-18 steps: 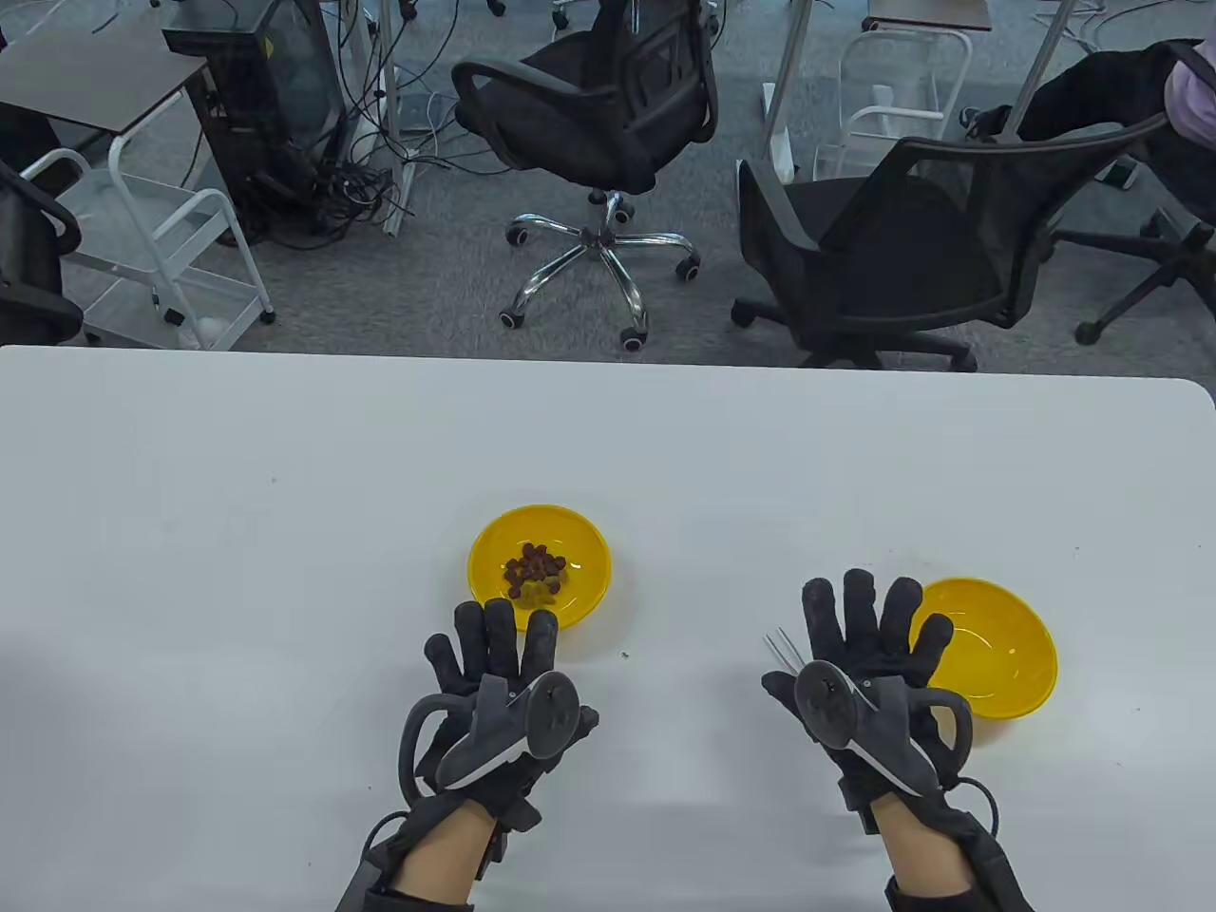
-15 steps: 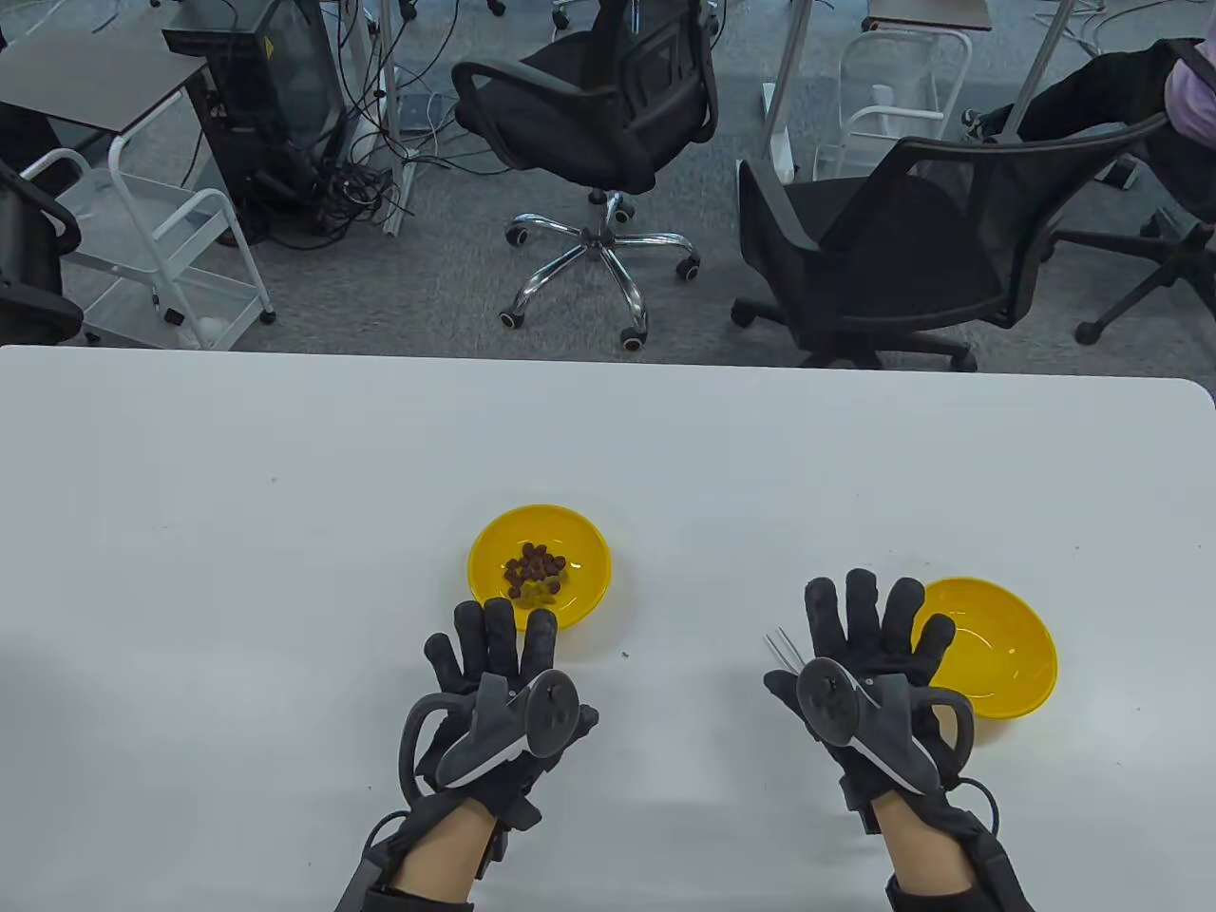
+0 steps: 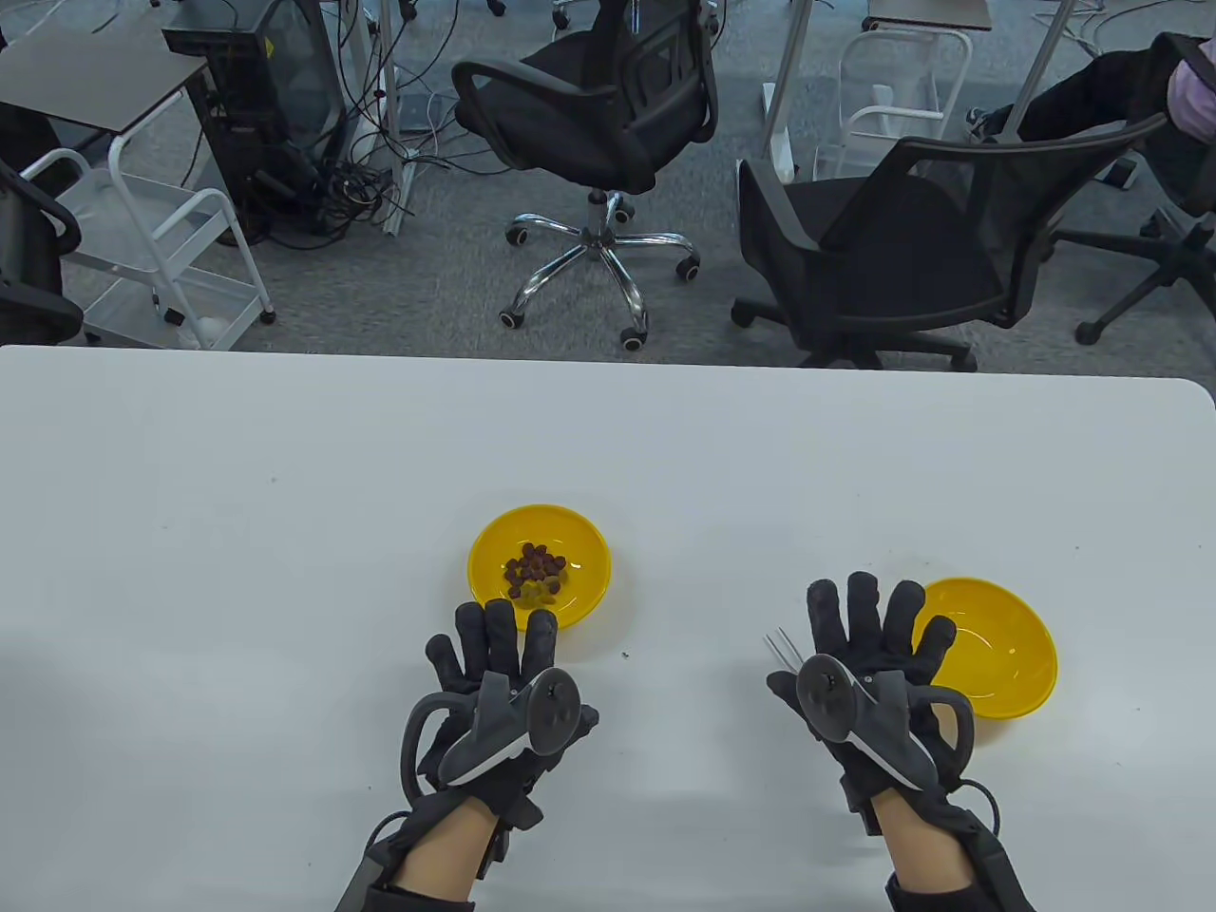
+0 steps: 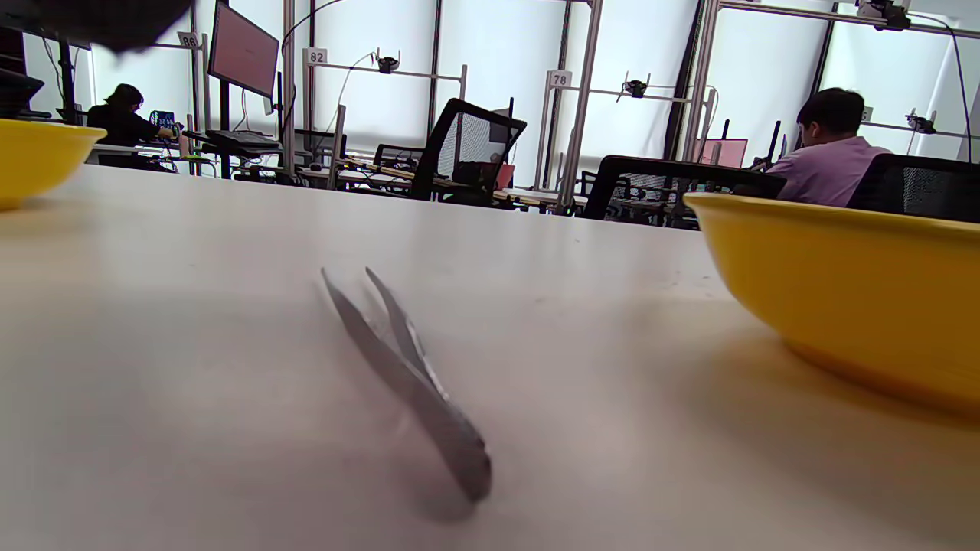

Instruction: Pick raisins with tweezers into bowl

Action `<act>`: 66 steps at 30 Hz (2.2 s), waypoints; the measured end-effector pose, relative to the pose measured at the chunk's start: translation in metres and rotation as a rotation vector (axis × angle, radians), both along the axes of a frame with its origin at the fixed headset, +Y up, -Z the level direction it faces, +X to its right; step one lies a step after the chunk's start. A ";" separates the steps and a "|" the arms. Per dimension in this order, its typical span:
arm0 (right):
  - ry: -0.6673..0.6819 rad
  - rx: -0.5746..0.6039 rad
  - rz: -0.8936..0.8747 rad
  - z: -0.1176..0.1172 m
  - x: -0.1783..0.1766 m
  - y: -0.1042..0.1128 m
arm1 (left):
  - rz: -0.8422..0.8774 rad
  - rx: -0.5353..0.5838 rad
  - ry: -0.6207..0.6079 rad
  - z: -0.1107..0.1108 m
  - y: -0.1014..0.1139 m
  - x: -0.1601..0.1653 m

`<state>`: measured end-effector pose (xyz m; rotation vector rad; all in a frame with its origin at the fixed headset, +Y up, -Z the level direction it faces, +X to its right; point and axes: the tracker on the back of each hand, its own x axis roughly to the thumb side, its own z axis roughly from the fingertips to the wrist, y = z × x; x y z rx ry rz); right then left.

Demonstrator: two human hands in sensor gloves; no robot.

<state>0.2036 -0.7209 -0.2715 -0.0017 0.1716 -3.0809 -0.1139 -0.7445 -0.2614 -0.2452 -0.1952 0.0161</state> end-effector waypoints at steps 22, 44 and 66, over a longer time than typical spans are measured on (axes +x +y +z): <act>-0.116 -0.184 0.198 -0.029 -0.010 -0.040 | -0.006 -0.028 0.014 -0.002 -0.002 0.002; -0.031 -0.200 0.276 -0.026 -0.024 -0.042 | -0.021 -0.049 0.015 -0.004 -0.004 0.005; 0.082 0.051 -0.157 -0.007 -0.017 -0.009 | -0.019 -0.058 0.029 -0.005 -0.006 0.001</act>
